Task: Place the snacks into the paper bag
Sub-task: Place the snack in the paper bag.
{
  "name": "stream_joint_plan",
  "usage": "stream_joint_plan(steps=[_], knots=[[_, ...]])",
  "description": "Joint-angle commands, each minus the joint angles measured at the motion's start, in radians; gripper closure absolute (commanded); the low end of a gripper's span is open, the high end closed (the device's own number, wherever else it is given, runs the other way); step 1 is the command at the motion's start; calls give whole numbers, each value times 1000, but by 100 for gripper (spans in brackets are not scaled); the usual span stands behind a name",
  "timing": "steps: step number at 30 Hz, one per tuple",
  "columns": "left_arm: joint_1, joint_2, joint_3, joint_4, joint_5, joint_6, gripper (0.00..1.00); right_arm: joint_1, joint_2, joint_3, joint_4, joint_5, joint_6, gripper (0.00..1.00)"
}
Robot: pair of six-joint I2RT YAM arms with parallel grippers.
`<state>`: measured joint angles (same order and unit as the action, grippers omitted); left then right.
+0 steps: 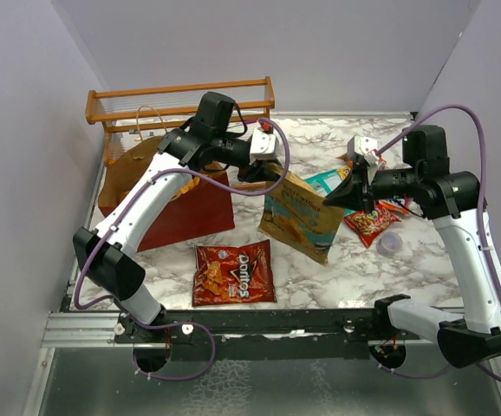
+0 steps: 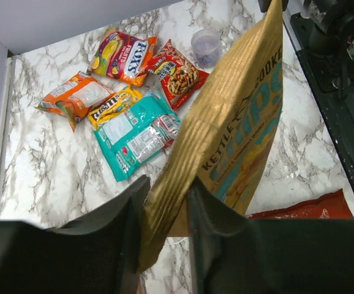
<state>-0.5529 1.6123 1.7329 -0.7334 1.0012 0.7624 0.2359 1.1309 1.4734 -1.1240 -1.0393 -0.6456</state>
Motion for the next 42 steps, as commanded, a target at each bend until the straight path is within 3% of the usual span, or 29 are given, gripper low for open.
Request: stream_joint_plan(steps=[1, 4, 7, 9, 11, 15, 17, 18, 20, 32, 42], knots=[[-11, -6, -1, -4, 86, 7, 77, 5, -23, -4, 92, 28, 53, 99], [-12, -15, 0, 7, 89, -25, 100, 4, -26, -9, 118, 76, 81, 99], [-12, -40, -4, 44, 66, -88, 100, 3, -36, -20, 148, 152, 113, 98], [-12, -65, -11, 103, 30, -149, 100, 2, -44, -31, 165, 216, 129, 90], [-12, -94, -15, 165, -19, -223, 100, -1, -52, -40, 176, 269, 142, 80], [-11, -108, 28, 199, -120, -325, 100, -29, -64, -53, 206, 355, 187, 48], [-10, -117, 49, 208, -169, -353, 100, -47, -69, -51, 218, 390, 213, 38], [-10, -120, 62, 212, -194, -367, 100, -57, -70, -46, 223, 404, 225, 17], [-10, -123, 91, 221, -249, -402, 100, -80, -75, -37, 226, 423, 239, 8], [-9, -93, 321, 294, -583, -572, 100, -182, -116, -23, 232, 396, 277, 4], [-6, -97, 529, 253, -860, -472, 100, -203, -124, -45, 234, 378, 282, 4]])
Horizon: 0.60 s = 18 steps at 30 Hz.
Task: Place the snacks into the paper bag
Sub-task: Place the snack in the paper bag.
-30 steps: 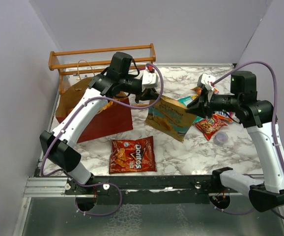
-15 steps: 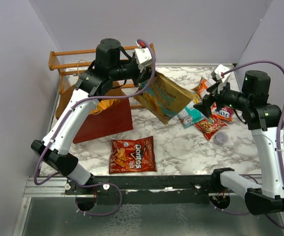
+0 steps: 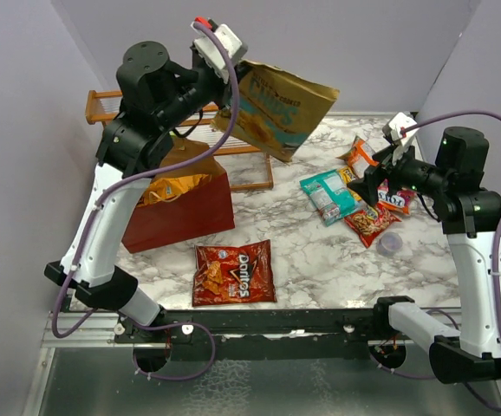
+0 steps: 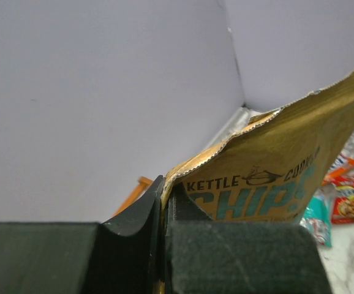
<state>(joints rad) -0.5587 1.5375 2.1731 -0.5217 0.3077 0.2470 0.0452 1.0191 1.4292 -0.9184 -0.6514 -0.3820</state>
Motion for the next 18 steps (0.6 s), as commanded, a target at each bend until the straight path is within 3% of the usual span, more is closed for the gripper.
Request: stream_joint_plan(steps=[1, 8, 18], knots=[[3, -24, 113, 36, -192, 52, 100, -14, -13, 0, 28, -15, 18, 4], [71, -81, 162, -5, -334, 133, 100, -21, -7, -14, 35, -28, 23, 4], [210, -216, 22, -55, -466, 264, 100, -47, -17, -44, 50, -68, 35, 4]])
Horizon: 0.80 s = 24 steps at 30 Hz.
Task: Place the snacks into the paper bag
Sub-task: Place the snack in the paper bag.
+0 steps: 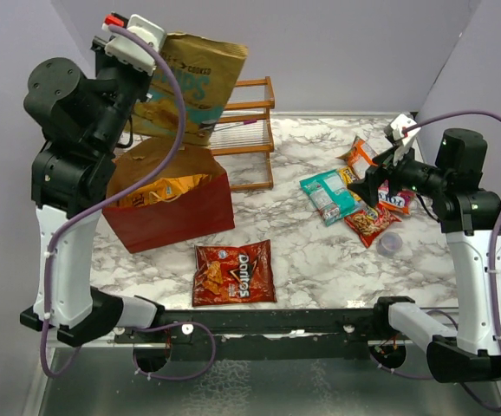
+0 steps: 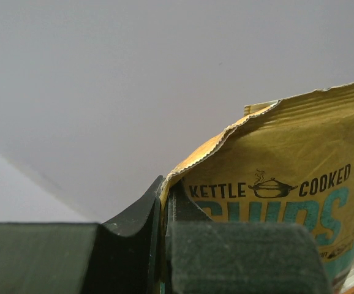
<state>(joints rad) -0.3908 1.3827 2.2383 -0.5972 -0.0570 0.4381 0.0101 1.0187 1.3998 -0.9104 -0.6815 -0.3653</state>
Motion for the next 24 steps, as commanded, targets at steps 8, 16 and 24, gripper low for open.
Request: stream_joint_plan(steps=[8, 16, 24], knots=[[79, -166, -278, -7, -142, 114, 100, -16, -27, -24, 45, -48, 19, 4], [86, -234, -449, -66, -50, 88, 100, -22, -40, -35, 47, -56, 22, 3], [140, -318, -551, -157, 32, 48, 100, -31, -37, -38, 50, -71, 26, 2]])
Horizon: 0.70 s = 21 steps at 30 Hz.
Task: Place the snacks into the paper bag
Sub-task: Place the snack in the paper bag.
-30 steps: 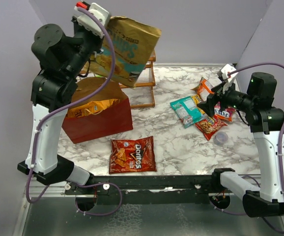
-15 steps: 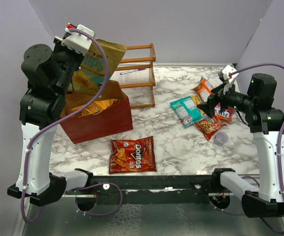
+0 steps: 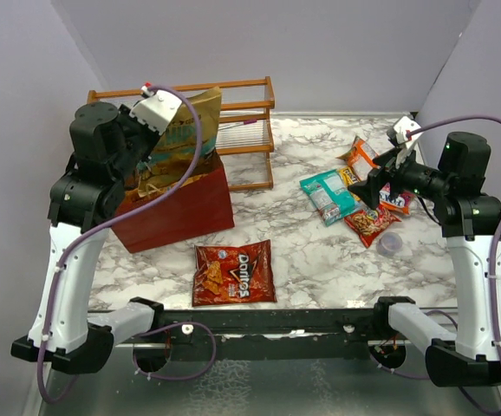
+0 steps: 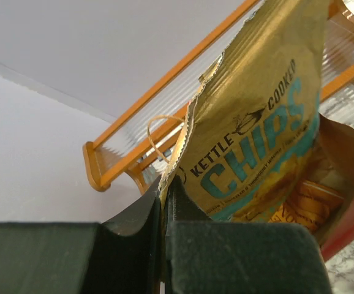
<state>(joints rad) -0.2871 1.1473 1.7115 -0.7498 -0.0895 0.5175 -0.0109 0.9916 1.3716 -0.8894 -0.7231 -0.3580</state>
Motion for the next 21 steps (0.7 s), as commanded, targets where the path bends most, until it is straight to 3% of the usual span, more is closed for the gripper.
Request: stream_joint_plan(steps=[1, 10, 21], knots=[[46, -93, -42, -15, 74, -34, 100, -12, -8, -9, 29, -32, 19, 2], [90, -162, -170, -79, 138, -31, 100, -28, 2, -10, 32, -67, 31, 2], [120, -156, -185, -112, 253, -75, 100, -36, -9, -21, 36, -78, 34, 1]])
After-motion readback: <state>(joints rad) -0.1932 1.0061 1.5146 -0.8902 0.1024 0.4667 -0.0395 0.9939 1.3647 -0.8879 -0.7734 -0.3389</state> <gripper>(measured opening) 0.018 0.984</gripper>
